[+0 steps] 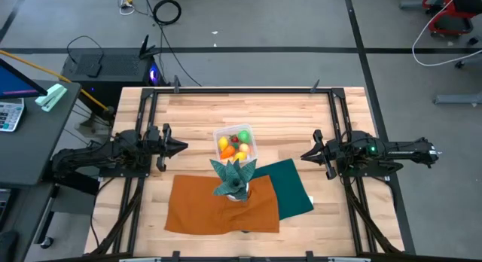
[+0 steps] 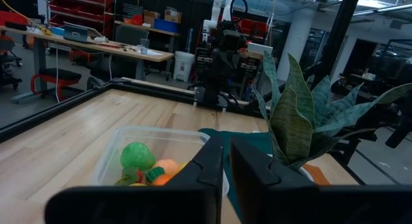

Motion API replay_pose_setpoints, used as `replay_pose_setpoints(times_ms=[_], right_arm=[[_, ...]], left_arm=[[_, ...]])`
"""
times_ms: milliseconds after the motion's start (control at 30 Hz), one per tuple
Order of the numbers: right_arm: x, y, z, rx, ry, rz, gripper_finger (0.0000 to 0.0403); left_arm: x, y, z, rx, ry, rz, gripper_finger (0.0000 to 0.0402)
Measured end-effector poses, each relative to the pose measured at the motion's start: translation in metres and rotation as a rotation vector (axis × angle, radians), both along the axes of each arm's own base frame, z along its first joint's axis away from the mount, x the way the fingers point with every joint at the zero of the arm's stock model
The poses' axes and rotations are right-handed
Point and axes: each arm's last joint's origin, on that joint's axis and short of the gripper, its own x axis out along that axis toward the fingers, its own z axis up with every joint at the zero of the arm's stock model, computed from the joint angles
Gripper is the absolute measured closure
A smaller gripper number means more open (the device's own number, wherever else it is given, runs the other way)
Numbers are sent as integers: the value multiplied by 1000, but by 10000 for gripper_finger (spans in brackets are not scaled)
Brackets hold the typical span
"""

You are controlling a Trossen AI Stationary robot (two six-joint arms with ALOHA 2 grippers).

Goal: Pick and placing Produce into tupperware
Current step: Return to Home Position

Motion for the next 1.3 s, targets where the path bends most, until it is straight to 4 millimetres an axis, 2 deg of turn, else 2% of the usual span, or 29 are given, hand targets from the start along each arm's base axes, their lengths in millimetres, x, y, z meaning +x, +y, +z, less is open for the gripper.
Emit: replay_pose_setpoints(times_ms=[500, 933, 1300], right_arm=[[0, 0, 0, 0, 0, 0, 403], [0, 0, 0, 0, 0, 0, 403], [0, 0, 0, 0, 0, 0, 403]], left_arm=[[0, 0, 0, 1, 0, 0, 361], [0, 0, 0, 0, 0, 0, 376], [0, 0, 0, 0, 0, 0, 363]])
